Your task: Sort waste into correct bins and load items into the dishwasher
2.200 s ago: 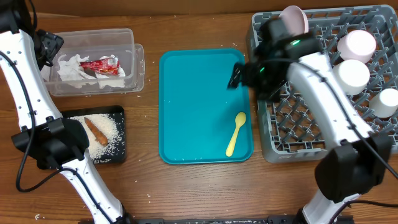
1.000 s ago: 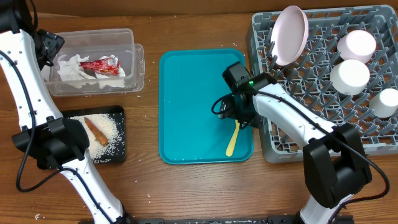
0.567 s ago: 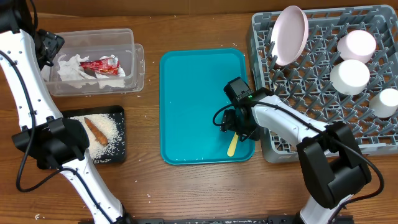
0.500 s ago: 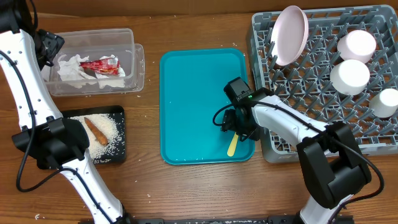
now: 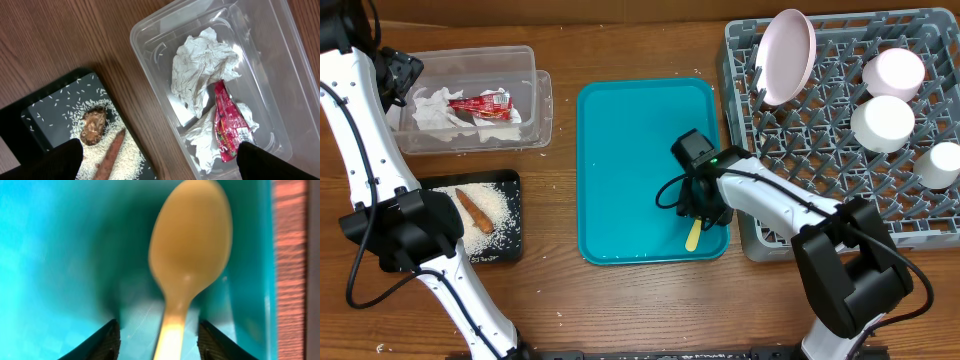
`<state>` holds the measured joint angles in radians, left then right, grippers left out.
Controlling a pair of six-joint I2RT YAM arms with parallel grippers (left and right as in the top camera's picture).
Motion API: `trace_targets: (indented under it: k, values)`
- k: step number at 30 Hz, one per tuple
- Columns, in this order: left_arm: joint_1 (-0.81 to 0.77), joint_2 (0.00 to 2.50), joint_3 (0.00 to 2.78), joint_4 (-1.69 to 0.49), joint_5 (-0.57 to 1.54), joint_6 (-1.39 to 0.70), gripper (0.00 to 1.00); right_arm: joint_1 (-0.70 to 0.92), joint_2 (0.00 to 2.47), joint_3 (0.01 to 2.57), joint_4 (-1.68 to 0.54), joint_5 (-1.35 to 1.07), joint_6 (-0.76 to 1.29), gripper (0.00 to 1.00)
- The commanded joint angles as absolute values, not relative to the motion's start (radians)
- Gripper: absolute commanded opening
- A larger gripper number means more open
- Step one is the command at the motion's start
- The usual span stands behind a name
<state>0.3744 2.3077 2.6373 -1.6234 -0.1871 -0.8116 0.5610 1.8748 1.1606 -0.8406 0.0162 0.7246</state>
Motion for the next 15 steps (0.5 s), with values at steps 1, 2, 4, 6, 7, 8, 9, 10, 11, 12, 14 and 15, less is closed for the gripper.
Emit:
trace_targets:
  k: [1,2,4,6,7,8,9,10,11,12,14,15]
  values:
    - [0.37,2.304,2.637,-1.622,-0.187,-0.808,1.0,0.577,1.887,1.149,-0.843,0.044,0.749,0.43]
    - [0.37,2.304,2.637,-1.622,-0.187,-0.808,1.0,0.577,1.89,1.149,-0.846,0.044,0.755,0.38]
    - [0.37,2.304,2.637,-1.622,-0.187,-0.808,1.0,0.577,1.901,1.149,-0.847,0.044,0.76,0.31]
    - [0.37,2.304,2.637,-1.622,-0.187,-0.808,1.0,0.577,1.901,1.15,-0.848,0.045,0.759,0.28]
    - [0.37,2.304,2.637,-1.622,-0.187,-0.808,1.0,0.577,1.9,1.154,-0.853,0.044,0.759,0.25]
    - [0.37,2.304,2.637,-1.622,-0.187,-0.808,1.0,0.577,1.9,1.164,-0.865,0.044,0.759,0.23]
    - [0.37,2.304,2.637,-1.622,-0.187,-0.808,1.0,0.577,1.9,1.177,-0.879,0.044,0.759,0.21]
    - [0.37,2.304,2.637,-1.622,-0.187,-0.808,1.0,0.577,1.9,1.194,-0.896,0.044,0.759,0.19]
    - [0.37,2.304,2.637,-1.622,-0.187,-0.808,1.0,0.575,1.9,1.219,-0.918,0.044,0.757,0.16]
    - [0.37,2.304,2.637,-1.622,-0.187,-0.808,1.0,0.572,1.9,1.245,-0.939,0.044,0.755,0.14]
    - [0.37,2.304,2.637,-1.622,-0.187,-0.808,1.0,0.56,1.898,1.317,-0.999,0.044,0.752,0.06]
    - [0.37,2.304,2.637,-1.622,-0.187,-0.808,1.0,0.552,1.898,1.368,-1.036,0.044,0.743,0.04]
